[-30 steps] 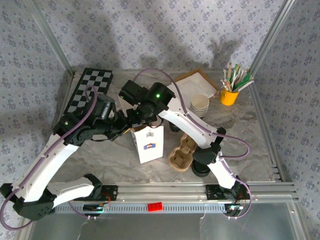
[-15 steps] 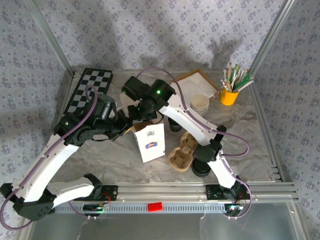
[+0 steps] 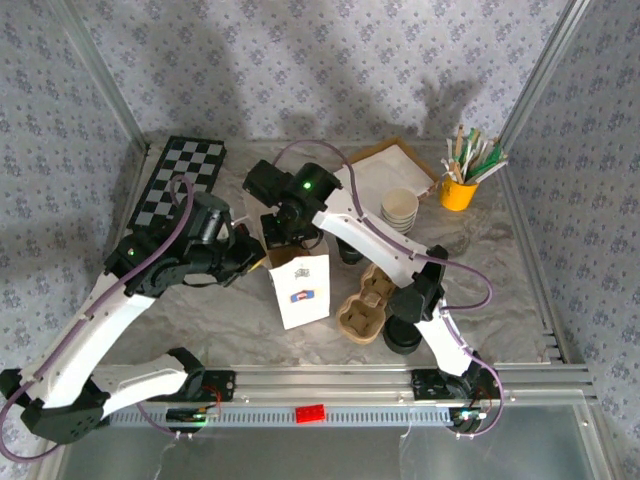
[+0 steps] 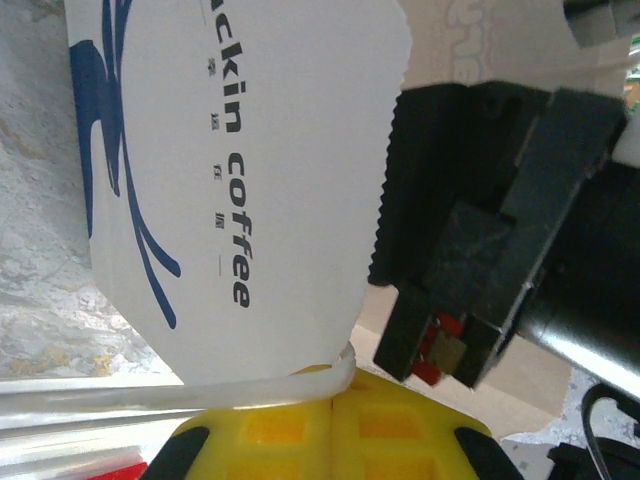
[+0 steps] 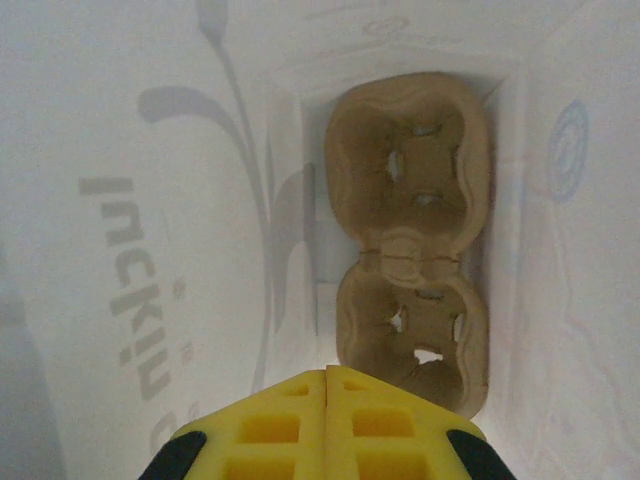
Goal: Pack the takeout coffee
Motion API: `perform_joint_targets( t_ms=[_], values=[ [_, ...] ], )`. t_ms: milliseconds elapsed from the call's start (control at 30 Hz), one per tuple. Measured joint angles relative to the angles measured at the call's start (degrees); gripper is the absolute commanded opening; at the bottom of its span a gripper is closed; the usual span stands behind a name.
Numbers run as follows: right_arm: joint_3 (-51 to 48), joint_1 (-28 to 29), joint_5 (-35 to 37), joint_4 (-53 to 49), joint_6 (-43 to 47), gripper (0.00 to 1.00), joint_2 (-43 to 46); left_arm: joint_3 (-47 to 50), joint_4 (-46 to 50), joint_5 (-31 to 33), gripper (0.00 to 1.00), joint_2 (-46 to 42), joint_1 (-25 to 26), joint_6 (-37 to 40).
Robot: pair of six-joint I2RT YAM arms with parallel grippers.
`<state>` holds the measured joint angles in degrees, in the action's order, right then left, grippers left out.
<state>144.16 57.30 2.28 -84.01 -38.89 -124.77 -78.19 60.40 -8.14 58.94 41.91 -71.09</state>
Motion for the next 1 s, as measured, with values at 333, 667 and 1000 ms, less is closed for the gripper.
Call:
perform_joint_targets(
  t_ms=[333, 667, 1000],
  values=[
    [-3.98, 0.44, 3.21, -0.17, 1.25, 0.0, -1.29, 0.07, 0.81, 1.55, 0.0, -0.26, 0.22, -0.52],
    [-9.9, 0.31, 5.38, 2.78, 1.49, 0.0, -1.99, 0.79, 1.18, 2.58, 0.0, -1.42, 0.22, -1.22],
    [-18.8, -0.2, 6.12, 10.86, 3.45, 0.0, -1.86, 1.95, 0.7, 3.48, 0.0, -1.53, 0.22, -1.68]
  ],
)
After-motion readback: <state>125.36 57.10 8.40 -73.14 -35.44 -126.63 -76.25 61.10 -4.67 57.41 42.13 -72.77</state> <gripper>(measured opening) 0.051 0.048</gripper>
